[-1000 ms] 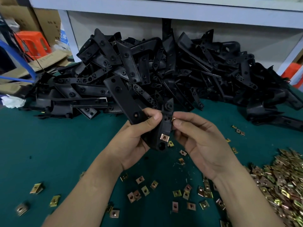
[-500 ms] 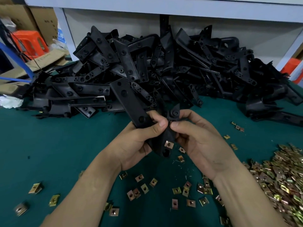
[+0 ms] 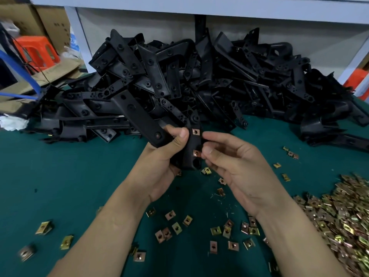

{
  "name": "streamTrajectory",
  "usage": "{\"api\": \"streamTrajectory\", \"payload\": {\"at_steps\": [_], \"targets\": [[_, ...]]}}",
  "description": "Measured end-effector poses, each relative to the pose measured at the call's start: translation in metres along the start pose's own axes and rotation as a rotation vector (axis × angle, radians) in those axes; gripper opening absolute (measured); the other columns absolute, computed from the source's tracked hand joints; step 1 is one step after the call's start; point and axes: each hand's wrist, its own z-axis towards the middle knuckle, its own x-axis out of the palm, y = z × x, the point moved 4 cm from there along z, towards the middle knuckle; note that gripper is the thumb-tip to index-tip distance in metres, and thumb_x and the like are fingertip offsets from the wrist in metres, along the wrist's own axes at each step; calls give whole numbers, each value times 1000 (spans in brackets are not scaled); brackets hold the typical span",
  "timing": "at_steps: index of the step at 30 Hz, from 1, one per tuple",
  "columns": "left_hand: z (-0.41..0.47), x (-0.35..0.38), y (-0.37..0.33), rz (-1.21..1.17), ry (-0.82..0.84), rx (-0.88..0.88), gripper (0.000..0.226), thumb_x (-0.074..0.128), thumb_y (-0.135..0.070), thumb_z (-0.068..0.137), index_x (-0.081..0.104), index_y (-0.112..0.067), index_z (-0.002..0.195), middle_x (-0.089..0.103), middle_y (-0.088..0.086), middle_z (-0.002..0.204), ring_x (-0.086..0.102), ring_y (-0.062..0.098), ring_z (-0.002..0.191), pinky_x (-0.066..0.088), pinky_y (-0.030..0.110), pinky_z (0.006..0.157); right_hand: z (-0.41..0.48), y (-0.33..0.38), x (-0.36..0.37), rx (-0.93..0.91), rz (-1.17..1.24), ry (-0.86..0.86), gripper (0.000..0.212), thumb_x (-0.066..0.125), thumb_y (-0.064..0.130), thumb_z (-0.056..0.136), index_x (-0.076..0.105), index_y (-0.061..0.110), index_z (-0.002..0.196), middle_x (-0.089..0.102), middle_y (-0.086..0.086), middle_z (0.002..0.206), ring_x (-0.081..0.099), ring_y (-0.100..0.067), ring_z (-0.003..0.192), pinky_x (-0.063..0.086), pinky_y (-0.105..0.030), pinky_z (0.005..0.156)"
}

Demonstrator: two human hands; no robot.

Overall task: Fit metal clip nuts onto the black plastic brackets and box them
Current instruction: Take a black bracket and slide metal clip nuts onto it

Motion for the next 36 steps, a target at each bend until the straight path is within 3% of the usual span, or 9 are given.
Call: {"api": "streamTrajectory", "payload": {"at_steps": [5, 9, 12, 17, 21, 24, 27, 33, 36], "targets": [[1, 2, 3, -59, -5, -14, 13, 69, -25, 85, 61, -16, 90, 76, 8, 100, 74, 19, 87, 59, 28, 66, 1, -4, -1, 15, 16, -35, 30, 79, 12, 69, 74, 15, 98, 73, 1, 87, 69, -15, 88, 58, -26, 83], [0, 5, 7, -82, 5, -62, 21, 70, -26, 86, 62, -13, 100, 76, 9, 105, 74, 19, 91, 58, 26, 68, 0, -6, -2, -13, 2, -74, 23, 76, -1, 80, 70, 16, 95, 70, 2, 85, 66, -18, 88, 56, -40, 91], [-1, 6, 8, -71, 17, -95, 14, 70, -28, 85, 71, -17, 92, 76, 9, 104, 74, 18, 90, 58, 26, 69, 0, -6, 0, -36, -10, -76, 26, 75, -1, 81, 73, 22, 93, 69, 4, 87, 65, -18, 89, 54, -44, 94], [-1, 6, 5, -106, -26, -65, 26, 72, -30, 84, 63, -15, 103, 77, 6, 106, 74, 16, 91, 59, 26, 71, -1, 5, 2, -80, -141, -27, 34, 74, 6, 87, 75, 31, 110, 73, 5, 96, 69, -13, 97, 55, -32, 94], [-3, 10, 3, -40, -61, -4, 23, 72, -31, 85, 66, -14, 99, 75, 11, 111, 73, 24, 100, 59, 30, 77, -7, 16, 7, -71, -193, -16, 44, 86, 14, 75, 73, 33, 114, 74, 11, 96, 72, -8, 92, 56, -21, 78], [-6, 20, 3, -19, -84, 28, 11, 71, -29, 87, 72, -18, 89, 76, 14, 110, 74, 28, 101, 60, 32, 75, -11, 27, 8, -122, -390, -86, 50, 89, 15, 72, 68, 36, 113, 72, 13, 95, 71, -5, 87, 56, -18, 69], [-11, 34, -3, 55, -61, 39, 13, 74, -31, 83, 73, -19, 89, 76, 12, 109, 73, 26, 102, 60, 30, 77, -22, 43, 0, -148, -446, -121, 47, 87, 16, 74, 68, 39, 110, 71, 15, 94, 71, -3, 84, 55, -16, 65], [-20, 66, -21, 104, 28, -10, 28, 66, -17, 87, 76, -21, 113, 74, 10, 119, 71, 26, 111, 61, 33, 80, -75, 78, -52, -185, -507, -298, 47, 87, 15, 74, 71, 38, 111, 71, 18, 96, 70, -2, 85, 53, -14, 68], [-27, 95, -20, 139, 91, -14, 35, 64, -14, 86, 75, -24, 118, 74, 9, 120, 71, 26, 111, 62, 33, 77, -109, 86, -78, -200, -484, -411, 44, 87, 10, 73, 73, 36, 106, 71, 22, 88, 68, 2, 75, 51, -11, 66]]}}
